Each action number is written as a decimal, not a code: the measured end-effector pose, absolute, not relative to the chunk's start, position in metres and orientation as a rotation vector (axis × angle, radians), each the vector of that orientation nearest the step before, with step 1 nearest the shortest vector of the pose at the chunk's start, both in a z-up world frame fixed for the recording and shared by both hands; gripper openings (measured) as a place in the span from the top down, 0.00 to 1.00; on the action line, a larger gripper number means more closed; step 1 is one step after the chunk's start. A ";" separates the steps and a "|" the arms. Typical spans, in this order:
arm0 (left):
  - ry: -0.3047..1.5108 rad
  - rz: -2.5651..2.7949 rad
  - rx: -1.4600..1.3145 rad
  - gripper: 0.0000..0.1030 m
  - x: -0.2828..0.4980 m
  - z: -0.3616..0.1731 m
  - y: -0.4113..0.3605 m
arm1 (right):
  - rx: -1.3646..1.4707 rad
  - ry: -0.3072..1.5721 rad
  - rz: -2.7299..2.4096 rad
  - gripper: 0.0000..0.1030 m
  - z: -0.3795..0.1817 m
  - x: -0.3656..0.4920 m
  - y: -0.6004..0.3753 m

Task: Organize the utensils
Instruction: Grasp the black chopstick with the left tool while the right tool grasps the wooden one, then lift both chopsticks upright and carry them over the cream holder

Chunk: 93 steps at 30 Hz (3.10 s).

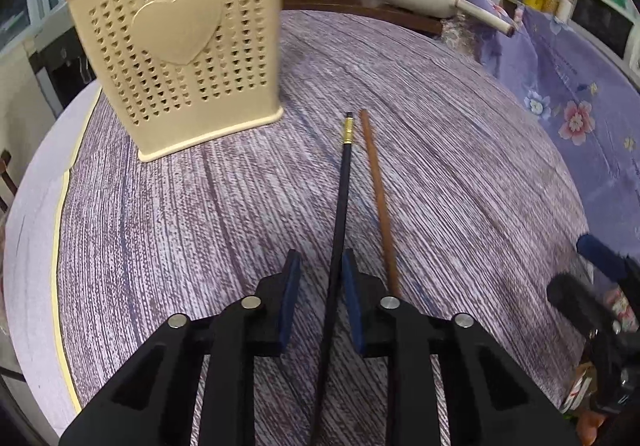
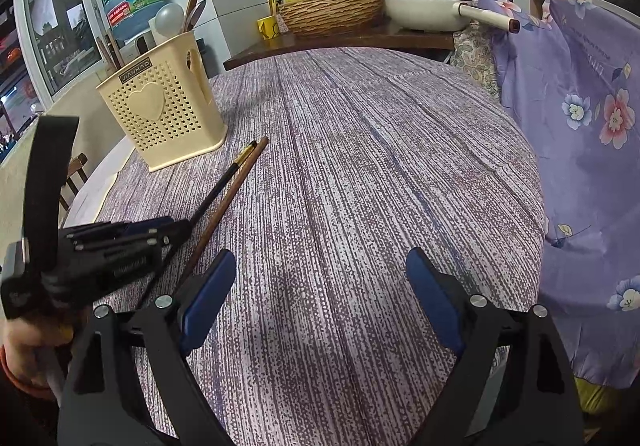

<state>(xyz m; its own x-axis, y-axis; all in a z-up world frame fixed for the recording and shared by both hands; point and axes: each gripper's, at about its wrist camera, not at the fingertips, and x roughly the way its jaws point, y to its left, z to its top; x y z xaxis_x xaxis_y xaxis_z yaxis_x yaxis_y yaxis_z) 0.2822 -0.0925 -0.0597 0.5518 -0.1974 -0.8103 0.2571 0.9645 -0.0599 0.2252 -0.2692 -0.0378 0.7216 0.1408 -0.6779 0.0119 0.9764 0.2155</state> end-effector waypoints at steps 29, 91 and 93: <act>0.942 -0.120 -0.271 0.91 0.212 -0.062 0.014 | 0.087 0.840 0.212 0.16 -0.038 0.270 -0.208; 0.932 -0.077 -0.106 0.92 0.312 -0.033 -0.003 | 0.243 0.893 0.173 0.91 -0.030 0.376 -0.194; 0.904 -0.090 -0.124 0.92 0.307 -0.022 -0.001 | 0.258 0.855 0.215 0.92 -0.016 0.366 -0.197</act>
<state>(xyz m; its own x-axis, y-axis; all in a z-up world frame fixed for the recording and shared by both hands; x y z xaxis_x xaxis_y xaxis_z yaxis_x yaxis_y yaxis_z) 0.3067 -0.0006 -0.0224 0.6151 -0.1302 -0.7776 0.0261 0.9891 -0.1450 0.3661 -0.1974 -0.0159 0.6376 0.2893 -0.7140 -0.0835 0.9473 0.3093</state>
